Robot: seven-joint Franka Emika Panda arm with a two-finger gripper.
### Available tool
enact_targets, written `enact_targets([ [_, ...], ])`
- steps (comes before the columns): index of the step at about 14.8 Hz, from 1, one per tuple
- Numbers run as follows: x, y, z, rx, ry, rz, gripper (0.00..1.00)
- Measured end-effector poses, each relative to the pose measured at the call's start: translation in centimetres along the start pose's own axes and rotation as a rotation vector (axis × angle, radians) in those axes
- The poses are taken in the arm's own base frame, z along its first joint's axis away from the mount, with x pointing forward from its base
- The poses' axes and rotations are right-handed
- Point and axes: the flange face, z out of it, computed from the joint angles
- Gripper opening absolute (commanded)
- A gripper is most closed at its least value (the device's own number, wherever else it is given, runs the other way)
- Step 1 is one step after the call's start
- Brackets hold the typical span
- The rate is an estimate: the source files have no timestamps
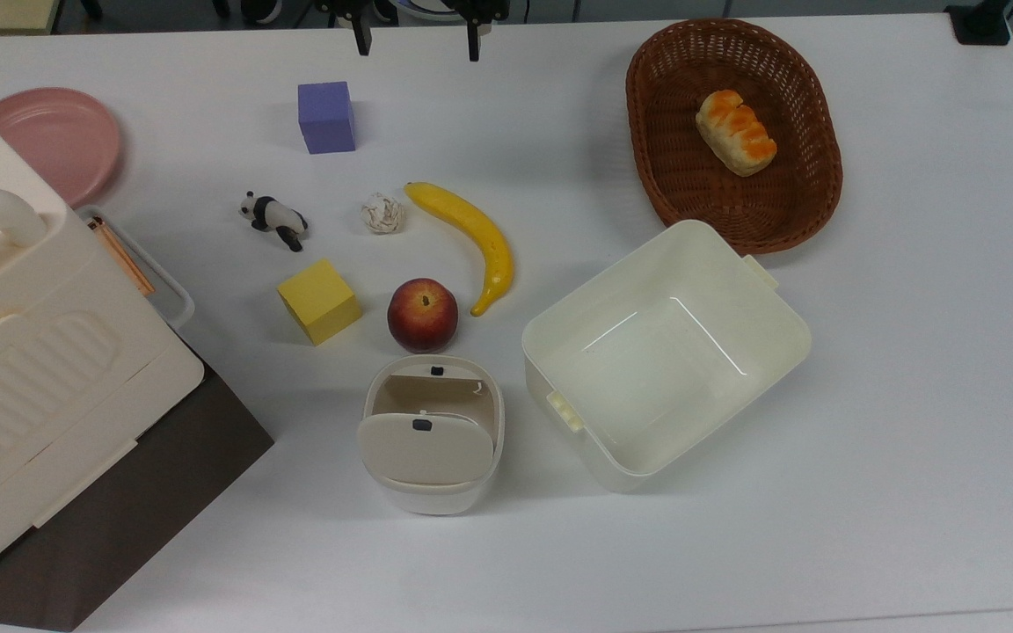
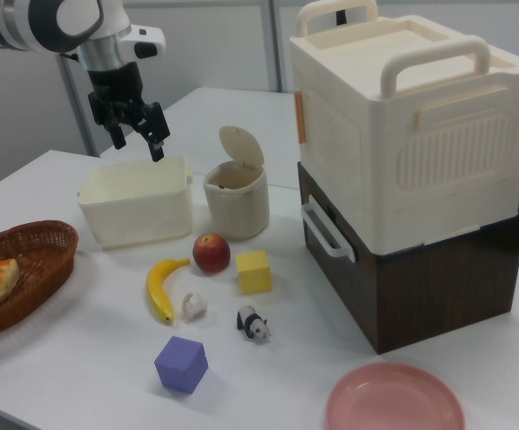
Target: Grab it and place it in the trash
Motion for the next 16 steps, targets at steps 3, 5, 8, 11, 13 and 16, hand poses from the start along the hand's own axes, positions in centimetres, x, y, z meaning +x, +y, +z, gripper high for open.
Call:
enact_targets([
  [3,0.0,0.0,0.2,0.0,-0.004,0.0,1.0],
  [5,-0.1,0.0,0.4,-0.001,-0.009,0.0,1.0],
  [8,-0.2,0.0,0.9,-0.002,-0.018,-0.001,1.0],
  [11,-0.4,0.0,1.3,-0.004,-0.038,-0.001,1.0],
  [13,-0.6,0.0,1.4,-0.006,-0.056,-0.001,1.0],
  [16,-1.2,0.2,1.0,-0.004,-0.062,0.001,1.0],
])
